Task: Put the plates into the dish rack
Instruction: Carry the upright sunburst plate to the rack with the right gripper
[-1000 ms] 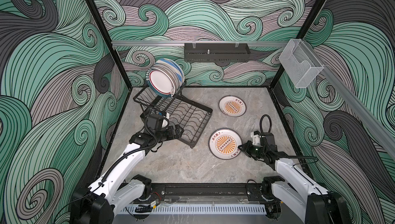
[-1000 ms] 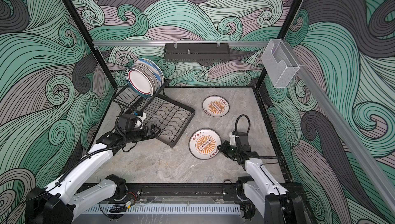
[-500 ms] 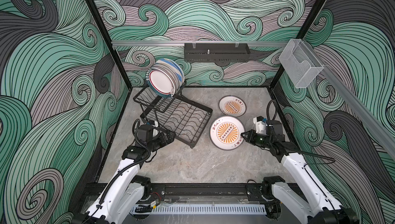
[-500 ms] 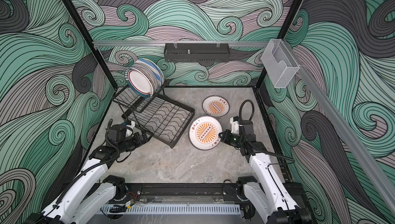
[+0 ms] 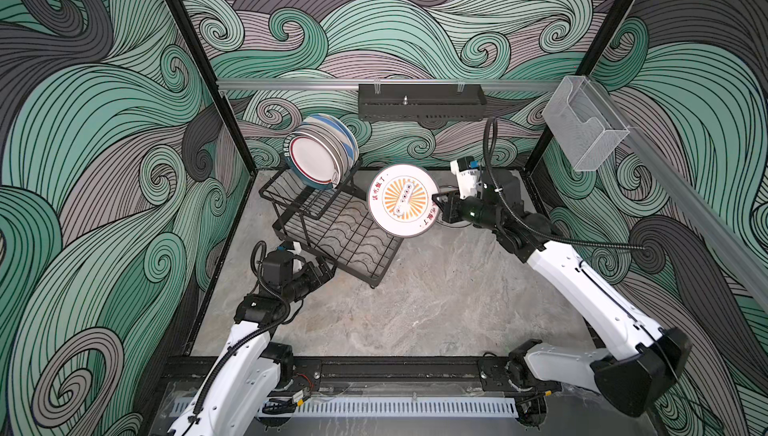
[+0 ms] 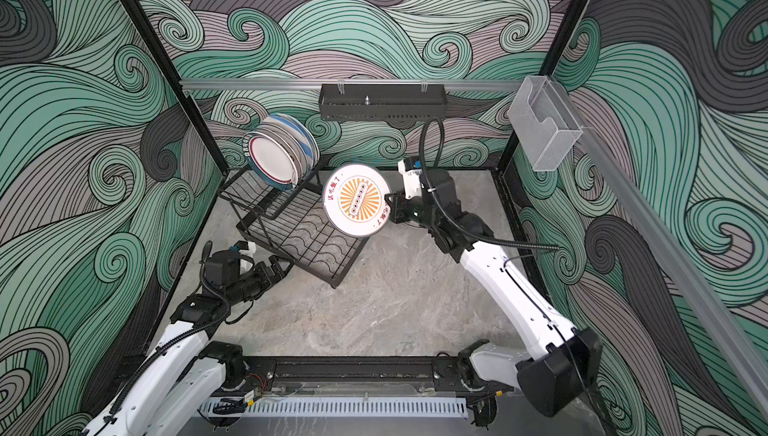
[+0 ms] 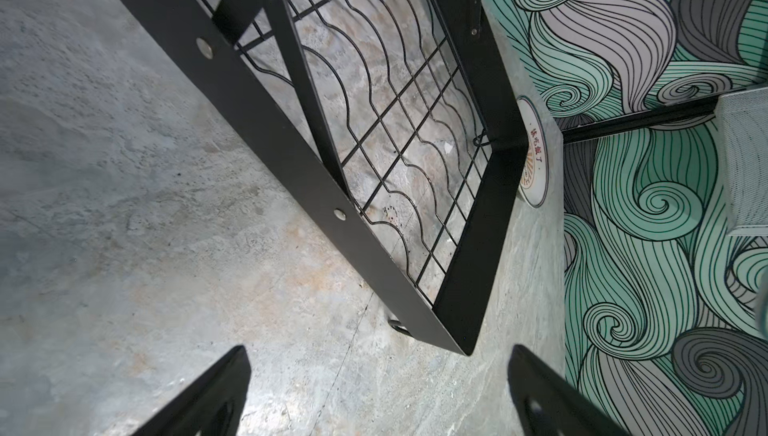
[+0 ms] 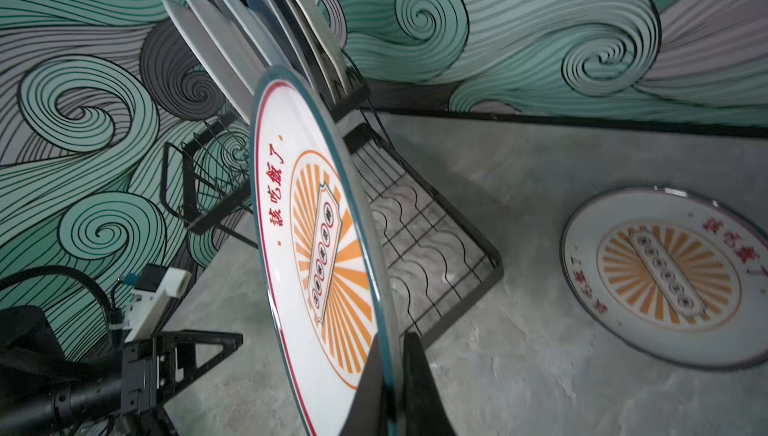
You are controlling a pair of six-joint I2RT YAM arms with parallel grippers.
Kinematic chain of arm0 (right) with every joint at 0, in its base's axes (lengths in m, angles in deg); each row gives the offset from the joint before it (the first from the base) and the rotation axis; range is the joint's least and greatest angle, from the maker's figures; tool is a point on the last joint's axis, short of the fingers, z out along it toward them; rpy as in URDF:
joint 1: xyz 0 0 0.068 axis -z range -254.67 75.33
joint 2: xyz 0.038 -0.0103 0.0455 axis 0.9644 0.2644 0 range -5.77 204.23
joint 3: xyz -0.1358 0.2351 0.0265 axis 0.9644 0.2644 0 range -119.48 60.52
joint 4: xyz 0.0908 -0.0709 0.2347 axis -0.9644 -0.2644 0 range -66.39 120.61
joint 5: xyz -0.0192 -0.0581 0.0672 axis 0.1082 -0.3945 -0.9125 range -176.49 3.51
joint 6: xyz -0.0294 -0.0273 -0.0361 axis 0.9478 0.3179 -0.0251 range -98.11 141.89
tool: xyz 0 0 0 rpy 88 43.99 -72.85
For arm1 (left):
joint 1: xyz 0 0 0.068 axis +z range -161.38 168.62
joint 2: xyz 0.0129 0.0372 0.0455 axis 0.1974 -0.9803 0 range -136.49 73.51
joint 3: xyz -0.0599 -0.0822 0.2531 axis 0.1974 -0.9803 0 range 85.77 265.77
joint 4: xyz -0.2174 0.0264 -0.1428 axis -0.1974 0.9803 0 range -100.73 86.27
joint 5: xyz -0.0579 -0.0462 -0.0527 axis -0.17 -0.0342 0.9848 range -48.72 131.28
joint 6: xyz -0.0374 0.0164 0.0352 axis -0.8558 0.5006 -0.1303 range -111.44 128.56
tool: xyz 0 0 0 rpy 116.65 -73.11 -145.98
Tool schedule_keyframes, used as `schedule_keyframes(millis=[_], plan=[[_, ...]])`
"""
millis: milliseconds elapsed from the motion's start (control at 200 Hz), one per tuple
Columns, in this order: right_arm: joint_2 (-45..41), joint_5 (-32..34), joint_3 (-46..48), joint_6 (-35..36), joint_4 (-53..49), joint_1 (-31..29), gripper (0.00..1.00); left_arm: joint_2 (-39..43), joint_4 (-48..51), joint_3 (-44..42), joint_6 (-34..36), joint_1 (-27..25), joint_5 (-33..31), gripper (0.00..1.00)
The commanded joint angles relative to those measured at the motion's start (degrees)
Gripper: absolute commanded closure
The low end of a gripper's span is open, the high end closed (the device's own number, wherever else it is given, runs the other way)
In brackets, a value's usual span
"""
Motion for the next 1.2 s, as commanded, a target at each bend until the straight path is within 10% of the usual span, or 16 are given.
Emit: schedule_keyframes(millis=[0,455,1196], plan=[[3.8,4.9,-8.71,5.69,5.18,-3.78,1.0,-2.72,2.7,5.12,3.61,0.48,1.43,0.01],[21.08,21.99,-32.83,19.97,9.49,-18.35,1.0,-8.27,0.86,5.1,5.75,1.38,3.91,0.01],[44.69,39.73,-56.59,26.92,11.35,-25.01,1.0,-5.39,3.08,4.63,7.45,3.24,5.13,0.01]])
